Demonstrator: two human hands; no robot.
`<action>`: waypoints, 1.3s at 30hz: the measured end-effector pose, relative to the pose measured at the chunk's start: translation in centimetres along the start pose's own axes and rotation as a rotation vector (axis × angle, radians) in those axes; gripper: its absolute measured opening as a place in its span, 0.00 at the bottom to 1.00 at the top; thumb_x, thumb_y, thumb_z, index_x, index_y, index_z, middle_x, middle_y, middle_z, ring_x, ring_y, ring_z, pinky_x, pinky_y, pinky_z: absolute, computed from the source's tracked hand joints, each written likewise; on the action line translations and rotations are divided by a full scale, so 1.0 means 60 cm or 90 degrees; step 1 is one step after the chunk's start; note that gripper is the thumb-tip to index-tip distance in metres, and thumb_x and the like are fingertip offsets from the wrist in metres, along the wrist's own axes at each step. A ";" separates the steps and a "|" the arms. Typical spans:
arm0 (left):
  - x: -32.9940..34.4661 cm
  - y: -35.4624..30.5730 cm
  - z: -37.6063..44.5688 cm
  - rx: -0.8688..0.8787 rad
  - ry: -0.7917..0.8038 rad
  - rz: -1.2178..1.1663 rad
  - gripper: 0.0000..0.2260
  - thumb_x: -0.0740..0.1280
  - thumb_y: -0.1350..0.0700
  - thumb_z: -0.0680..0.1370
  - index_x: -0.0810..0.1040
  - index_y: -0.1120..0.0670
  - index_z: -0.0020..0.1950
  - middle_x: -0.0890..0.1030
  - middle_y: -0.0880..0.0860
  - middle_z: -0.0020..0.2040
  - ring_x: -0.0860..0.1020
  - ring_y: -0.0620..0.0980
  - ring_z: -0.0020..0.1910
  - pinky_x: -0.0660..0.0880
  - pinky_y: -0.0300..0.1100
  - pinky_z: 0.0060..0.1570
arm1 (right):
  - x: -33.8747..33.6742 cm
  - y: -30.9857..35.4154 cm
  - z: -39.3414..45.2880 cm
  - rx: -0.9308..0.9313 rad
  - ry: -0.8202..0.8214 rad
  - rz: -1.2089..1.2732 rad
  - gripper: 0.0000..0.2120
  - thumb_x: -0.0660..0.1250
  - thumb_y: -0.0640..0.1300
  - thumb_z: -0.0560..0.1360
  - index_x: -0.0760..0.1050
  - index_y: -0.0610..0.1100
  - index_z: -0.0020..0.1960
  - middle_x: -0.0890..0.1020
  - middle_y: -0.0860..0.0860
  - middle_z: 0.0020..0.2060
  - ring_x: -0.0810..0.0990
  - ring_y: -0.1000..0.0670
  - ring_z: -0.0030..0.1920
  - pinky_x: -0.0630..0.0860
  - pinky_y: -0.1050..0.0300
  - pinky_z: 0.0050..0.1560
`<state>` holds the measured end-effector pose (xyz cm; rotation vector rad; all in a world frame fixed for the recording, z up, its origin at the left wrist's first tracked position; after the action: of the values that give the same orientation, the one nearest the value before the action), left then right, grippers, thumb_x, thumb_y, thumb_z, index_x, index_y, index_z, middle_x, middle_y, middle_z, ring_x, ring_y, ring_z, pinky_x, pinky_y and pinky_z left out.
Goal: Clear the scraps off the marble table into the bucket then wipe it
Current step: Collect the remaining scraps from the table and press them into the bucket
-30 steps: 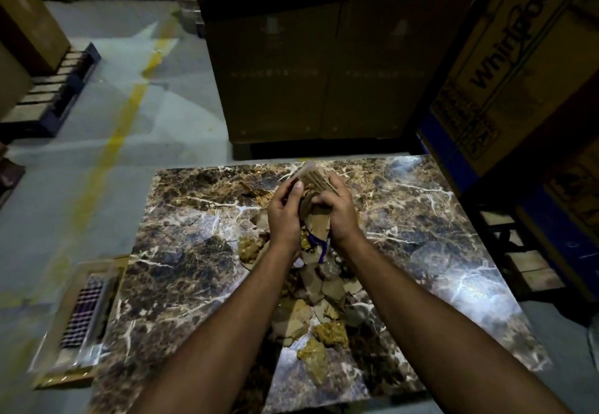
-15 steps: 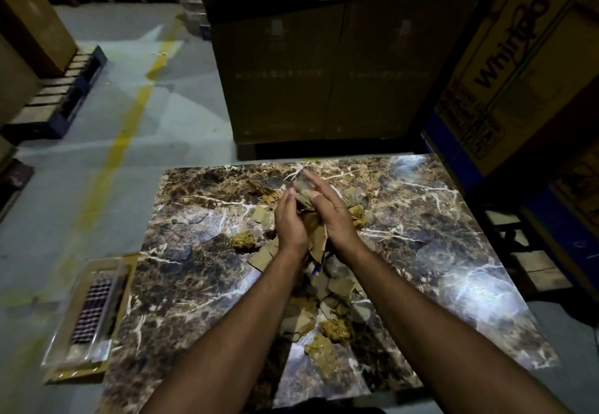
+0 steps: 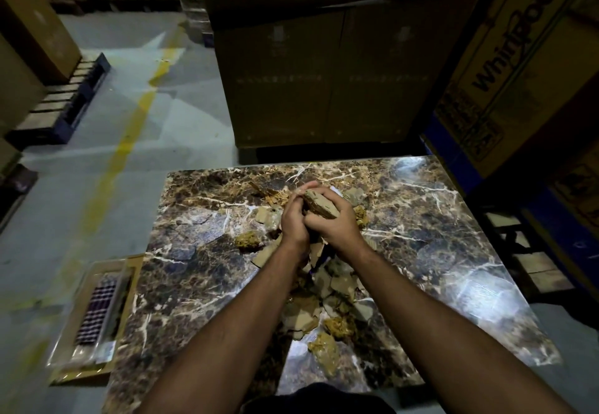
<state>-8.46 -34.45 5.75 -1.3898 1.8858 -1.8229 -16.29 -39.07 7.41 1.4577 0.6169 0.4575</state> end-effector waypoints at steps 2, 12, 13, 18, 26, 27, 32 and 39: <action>-0.004 0.002 0.000 -0.033 -0.002 -0.002 0.18 0.51 0.60 0.83 0.80 0.56 0.62 0.79 0.63 0.63 0.79 0.60 0.61 0.79 0.51 0.58 | -0.003 -0.003 0.001 0.024 0.006 0.001 0.24 0.71 0.38 0.61 0.82 0.54 0.54 0.86 0.52 0.49 0.86 0.50 0.53 0.83 0.51 0.55; -0.030 -0.031 0.025 -0.045 -0.005 -0.003 0.24 0.46 0.49 0.85 0.80 0.54 0.62 0.82 0.56 0.61 0.78 0.52 0.60 0.71 0.48 0.54 | -0.055 0.030 0.038 0.131 -0.156 0.154 0.23 0.73 0.30 0.73 0.73 0.44 0.64 0.80 0.45 0.52 0.81 0.45 0.51 0.83 0.52 0.47; -0.041 -0.027 0.026 -0.049 -0.029 0.018 0.22 0.48 0.49 0.85 0.81 0.51 0.60 0.82 0.54 0.60 0.77 0.51 0.58 0.69 0.47 0.52 | -0.066 0.036 0.046 0.149 -0.193 0.205 0.24 0.72 0.31 0.73 0.72 0.45 0.66 0.79 0.47 0.53 0.81 0.44 0.53 0.82 0.48 0.53; -0.084 0.035 0.007 -0.204 -0.060 0.007 0.19 0.56 0.44 0.84 0.79 0.52 0.62 0.77 0.56 0.57 0.75 0.50 0.47 0.71 0.58 0.66 | -0.093 0.071 0.069 0.176 -0.217 0.466 0.13 0.75 0.44 0.69 0.79 0.41 0.51 0.83 0.47 0.41 0.84 0.46 0.40 0.81 0.50 0.46; -0.024 0.038 -0.034 -0.305 -0.017 -0.192 0.28 0.56 0.33 0.80 0.73 0.50 0.72 0.80 0.60 0.64 0.77 0.63 0.63 0.75 0.58 0.59 | -0.074 0.043 0.063 0.245 -0.164 0.531 0.06 0.67 0.48 0.76 0.75 0.49 0.41 0.79 0.50 0.32 0.80 0.48 0.32 0.78 0.55 0.36; -0.022 0.031 -0.033 -0.293 -0.030 -0.172 0.27 0.56 0.33 0.80 0.75 0.48 0.69 0.80 0.59 0.63 0.77 0.63 0.62 0.72 0.59 0.63 | -0.074 0.039 0.058 0.249 -0.167 0.537 0.07 0.67 0.48 0.76 0.73 0.49 0.39 0.78 0.51 0.31 0.79 0.48 0.30 0.77 0.56 0.34; -0.021 0.016 -0.025 -0.249 -0.025 -0.123 0.23 0.57 0.37 0.81 0.82 0.54 0.55 0.85 0.58 0.52 0.80 0.60 0.53 0.74 0.51 0.56 | -0.075 0.027 0.037 0.241 -0.242 0.475 0.24 0.74 0.45 0.63 0.76 0.47 0.58 0.81 0.47 0.43 0.82 0.47 0.35 0.79 0.52 0.33; 0.003 0.011 -0.032 -0.177 0.011 -0.104 0.23 0.65 0.41 0.79 0.77 0.55 0.67 0.82 0.61 0.62 0.82 0.59 0.57 0.79 0.53 0.54 | -0.050 0.011 0.008 0.144 -0.340 0.298 0.25 0.72 0.31 0.75 0.72 0.46 0.68 0.81 0.47 0.54 0.82 0.51 0.49 0.81 0.60 0.45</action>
<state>-10.18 -33.37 5.72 -1.6652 2.1584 -1.6938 -18.23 -41.27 8.41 1.8551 -0.1096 0.3392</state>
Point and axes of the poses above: each hand's wrist, its own z-axis towards the middle knuckle, its own x-axis out of the palm, y = z × x, the point moved 2 cm from there along z, towards the middle knuckle
